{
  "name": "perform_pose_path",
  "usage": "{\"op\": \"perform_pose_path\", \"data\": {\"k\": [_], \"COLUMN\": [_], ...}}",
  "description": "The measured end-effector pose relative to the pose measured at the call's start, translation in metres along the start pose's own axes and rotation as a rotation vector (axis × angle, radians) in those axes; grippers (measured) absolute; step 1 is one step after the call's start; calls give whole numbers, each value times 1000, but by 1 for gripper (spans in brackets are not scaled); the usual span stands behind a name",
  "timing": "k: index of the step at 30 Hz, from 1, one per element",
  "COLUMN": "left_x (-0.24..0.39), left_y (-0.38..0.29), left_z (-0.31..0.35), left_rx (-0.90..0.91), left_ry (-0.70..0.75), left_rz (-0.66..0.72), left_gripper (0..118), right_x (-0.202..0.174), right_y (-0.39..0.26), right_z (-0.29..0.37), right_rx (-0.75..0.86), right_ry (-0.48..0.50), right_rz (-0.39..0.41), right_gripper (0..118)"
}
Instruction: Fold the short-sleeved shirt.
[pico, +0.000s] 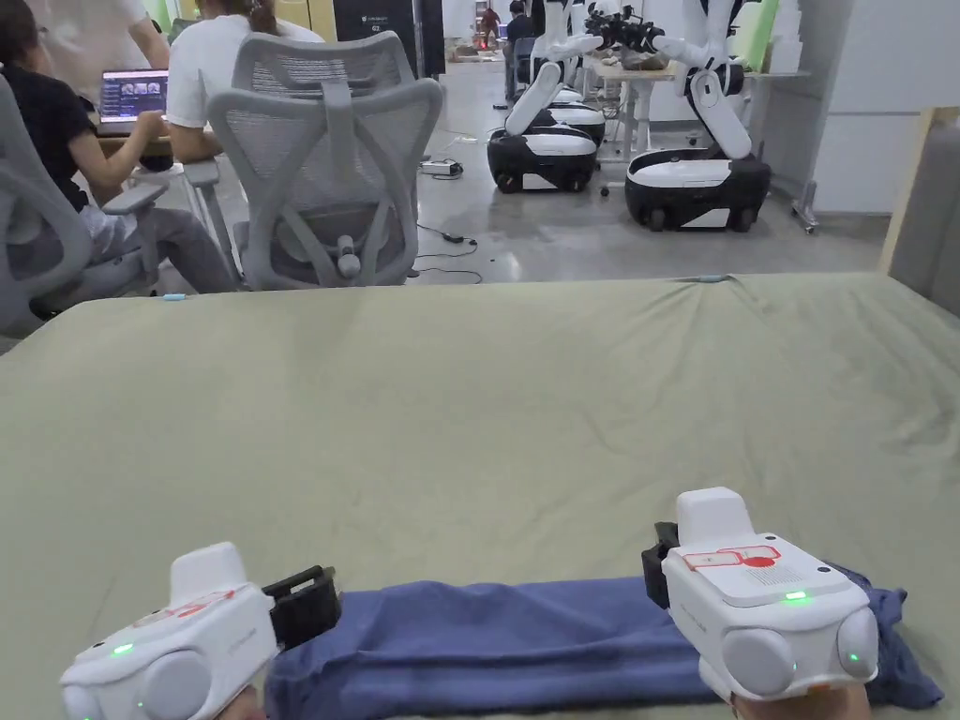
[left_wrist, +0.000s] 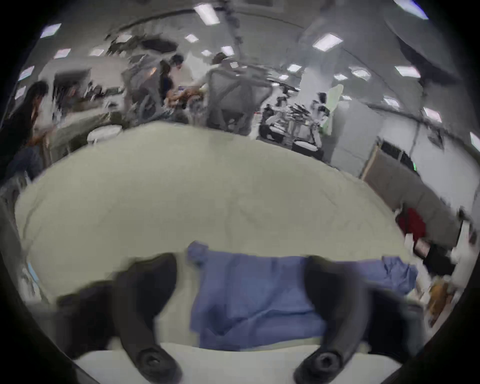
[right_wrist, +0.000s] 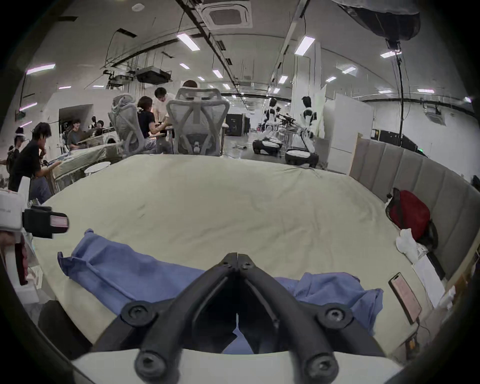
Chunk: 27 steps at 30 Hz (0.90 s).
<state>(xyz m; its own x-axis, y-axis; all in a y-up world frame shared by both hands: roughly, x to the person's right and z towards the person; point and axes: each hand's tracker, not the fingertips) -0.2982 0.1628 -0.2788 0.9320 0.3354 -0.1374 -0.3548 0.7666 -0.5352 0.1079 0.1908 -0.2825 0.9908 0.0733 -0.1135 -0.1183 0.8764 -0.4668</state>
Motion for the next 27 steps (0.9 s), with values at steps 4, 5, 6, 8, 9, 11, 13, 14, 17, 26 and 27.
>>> {"op": "perform_pose_path", "data": {"k": [4,5,6,8,9,11,13,14,17,26,27], "left_x": [-66,-77,-86,-91,-91,-86,-76,-71,-54,-60,-51], "left_y": [-10,-16,-24,-46,-53,-50,-48,-47,-42,24,28], "left_z": [-16,-26,-38,-64,-70,-76,-88,-95,-109,-61,-55], "left_rx": [-107,-166,-227,-314,-247,-203,-232,-257,-319,-103,-84], "left_ry": [-158,-229,-336,-506,-560,-597,-621,-611,-280,-68,-19], "left_rz": [336,409,487,613,630,696,770,762,567,213,109], "left_gripper": [114,114,114,115,115,113,91,57,6,5,5], "right_x": [-18,-22,-25,-29,-30,-31,-31,-30,-29,-26,-26], "right_y": [-7,-9,-10,-11,-12,-11,-10,-9,-8,-4,-3], "right_z": [-4,-5,-6,-7,-6,-6,-4,-4,-3,-5,-6], "right_rx": [-25,-34,-41,-50,-51,-54,-55,-55,-58,-63,-64], "right_ry": [3,7,9,7,7,4,-3,-7,-12,-15,-13], "right_rz": [8,10,9,12,13,11,13,14,15,41,42], "right_gripper": [0,0,0,0,0,0,0,0,0,0,0]}}
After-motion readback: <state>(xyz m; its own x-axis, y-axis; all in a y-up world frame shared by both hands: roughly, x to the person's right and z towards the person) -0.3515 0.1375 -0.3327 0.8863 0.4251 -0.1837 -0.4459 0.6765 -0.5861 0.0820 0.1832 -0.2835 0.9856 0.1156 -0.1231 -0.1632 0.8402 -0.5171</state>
